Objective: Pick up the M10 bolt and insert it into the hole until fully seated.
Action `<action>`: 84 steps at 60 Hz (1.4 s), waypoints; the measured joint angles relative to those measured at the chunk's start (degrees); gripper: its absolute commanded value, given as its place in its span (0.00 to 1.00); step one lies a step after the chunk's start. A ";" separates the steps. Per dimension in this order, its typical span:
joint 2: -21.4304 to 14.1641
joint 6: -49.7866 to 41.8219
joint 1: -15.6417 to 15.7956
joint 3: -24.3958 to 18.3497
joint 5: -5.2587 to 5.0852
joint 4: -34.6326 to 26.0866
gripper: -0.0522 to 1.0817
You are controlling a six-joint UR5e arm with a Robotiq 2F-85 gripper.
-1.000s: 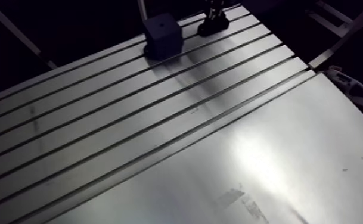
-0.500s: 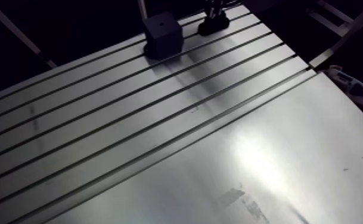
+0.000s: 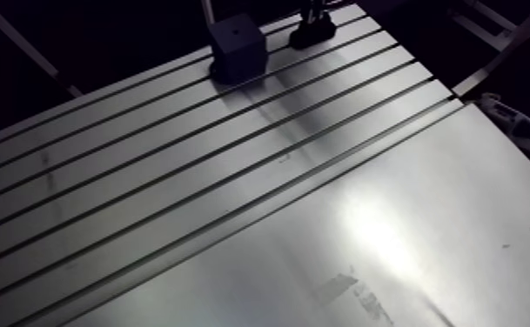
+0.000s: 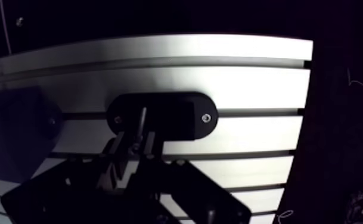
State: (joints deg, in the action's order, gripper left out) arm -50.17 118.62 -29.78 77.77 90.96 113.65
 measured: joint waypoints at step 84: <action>-2.63 0.00 0.67 -1.34 0.28 -0.08 0.91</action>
State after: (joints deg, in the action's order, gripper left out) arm -52.80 118.61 -29.11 76.43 91.25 113.57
